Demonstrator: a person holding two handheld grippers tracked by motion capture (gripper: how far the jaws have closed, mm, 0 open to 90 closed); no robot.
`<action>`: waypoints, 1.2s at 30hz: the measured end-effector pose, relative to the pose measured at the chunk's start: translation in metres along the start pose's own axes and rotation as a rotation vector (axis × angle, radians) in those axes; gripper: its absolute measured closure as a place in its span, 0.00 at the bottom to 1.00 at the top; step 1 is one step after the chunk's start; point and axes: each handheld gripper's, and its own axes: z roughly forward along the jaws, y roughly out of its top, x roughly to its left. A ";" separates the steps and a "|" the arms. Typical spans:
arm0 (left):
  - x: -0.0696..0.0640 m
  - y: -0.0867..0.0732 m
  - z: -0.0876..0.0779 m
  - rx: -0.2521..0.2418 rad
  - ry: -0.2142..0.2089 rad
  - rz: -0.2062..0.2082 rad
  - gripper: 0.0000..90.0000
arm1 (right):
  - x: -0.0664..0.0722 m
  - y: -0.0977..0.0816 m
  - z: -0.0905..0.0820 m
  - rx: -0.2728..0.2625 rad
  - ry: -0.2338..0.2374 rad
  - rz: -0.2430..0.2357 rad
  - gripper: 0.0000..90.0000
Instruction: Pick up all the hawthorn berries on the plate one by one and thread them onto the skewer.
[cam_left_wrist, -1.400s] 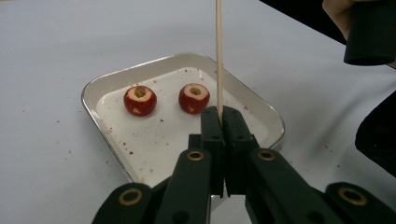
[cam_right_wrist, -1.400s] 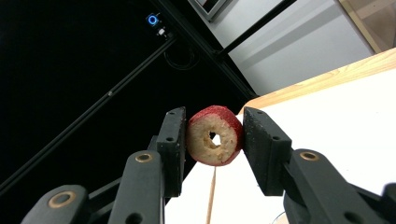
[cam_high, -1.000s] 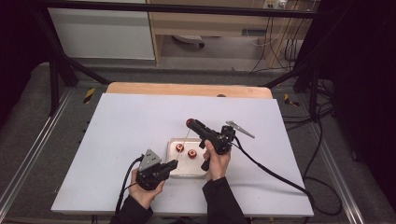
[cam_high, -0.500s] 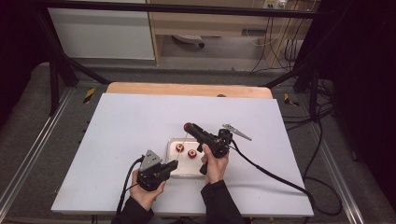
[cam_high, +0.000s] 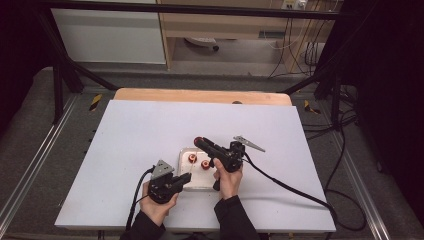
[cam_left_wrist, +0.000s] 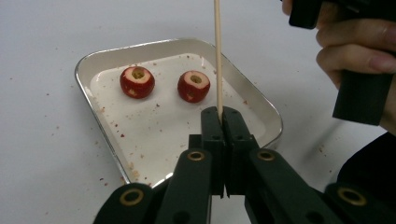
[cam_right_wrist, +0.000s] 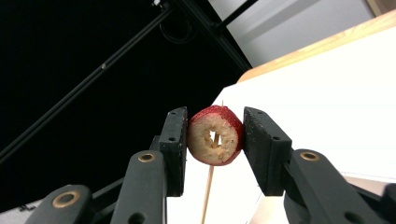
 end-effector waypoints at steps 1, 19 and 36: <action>-0.001 0.001 0.000 0.001 0.006 0.009 0.99 | -0.001 -0.001 0.000 0.009 0.000 -0.004 0.69; 0.008 0.017 0.013 0.005 0.010 -0.004 0.99 | 0.002 -0.029 -0.001 0.117 -0.006 -0.037 0.69; 0.028 0.006 -0.011 0.054 0.035 0.118 0.98 | 0.005 -0.016 -0.012 0.267 -0.088 -0.248 0.27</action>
